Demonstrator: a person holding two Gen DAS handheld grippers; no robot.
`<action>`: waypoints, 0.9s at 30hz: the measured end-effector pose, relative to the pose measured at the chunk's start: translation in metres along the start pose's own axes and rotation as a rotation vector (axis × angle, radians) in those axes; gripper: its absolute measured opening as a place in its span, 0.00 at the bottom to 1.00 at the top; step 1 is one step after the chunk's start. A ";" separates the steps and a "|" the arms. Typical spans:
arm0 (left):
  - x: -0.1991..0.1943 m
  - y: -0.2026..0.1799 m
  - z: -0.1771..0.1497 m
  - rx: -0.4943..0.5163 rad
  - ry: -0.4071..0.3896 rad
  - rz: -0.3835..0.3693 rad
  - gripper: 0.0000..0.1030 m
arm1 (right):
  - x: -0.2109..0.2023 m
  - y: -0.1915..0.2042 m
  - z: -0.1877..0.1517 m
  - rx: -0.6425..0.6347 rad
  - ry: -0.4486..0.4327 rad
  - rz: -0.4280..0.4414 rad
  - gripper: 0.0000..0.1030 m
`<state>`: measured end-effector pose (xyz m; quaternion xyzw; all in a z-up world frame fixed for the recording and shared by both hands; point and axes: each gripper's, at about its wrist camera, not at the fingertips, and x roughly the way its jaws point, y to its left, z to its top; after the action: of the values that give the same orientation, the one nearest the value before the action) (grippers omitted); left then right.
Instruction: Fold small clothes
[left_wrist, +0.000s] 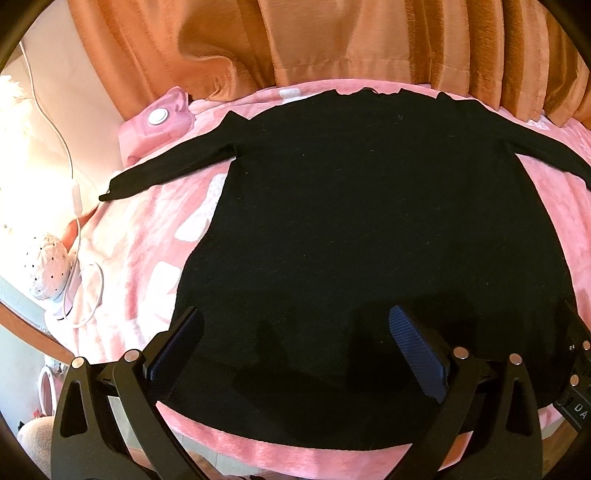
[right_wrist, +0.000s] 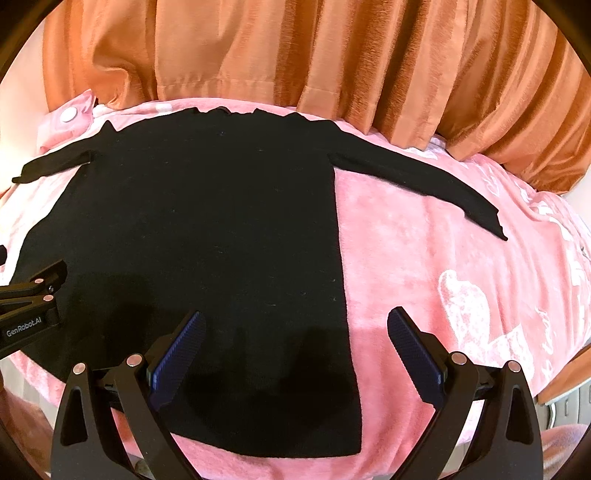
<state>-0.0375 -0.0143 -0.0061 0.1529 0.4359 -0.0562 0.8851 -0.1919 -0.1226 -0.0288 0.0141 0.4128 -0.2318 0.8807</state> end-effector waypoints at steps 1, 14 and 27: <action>0.000 0.000 0.000 0.001 0.000 -0.001 0.95 | 0.000 0.000 0.000 0.000 0.000 -0.001 0.95; 0.000 0.001 -0.001 0.004 0.001 0.002 0.95 | 0.000 0.001 0.000 -0.002 0.000 -0.001 0.95; 0.002 -0.001 -0.003 0.013 0.013 0.005 0.95 | -0.001 -0.003 -0.008 0.049 0.029 0.014 0.95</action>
<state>-0.0387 -0.0142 -0.0094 0.1602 0.4410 -0.0560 0.8813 -0.1995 -0.1235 -0.0333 0.0417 0.4196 -0.2355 0.8756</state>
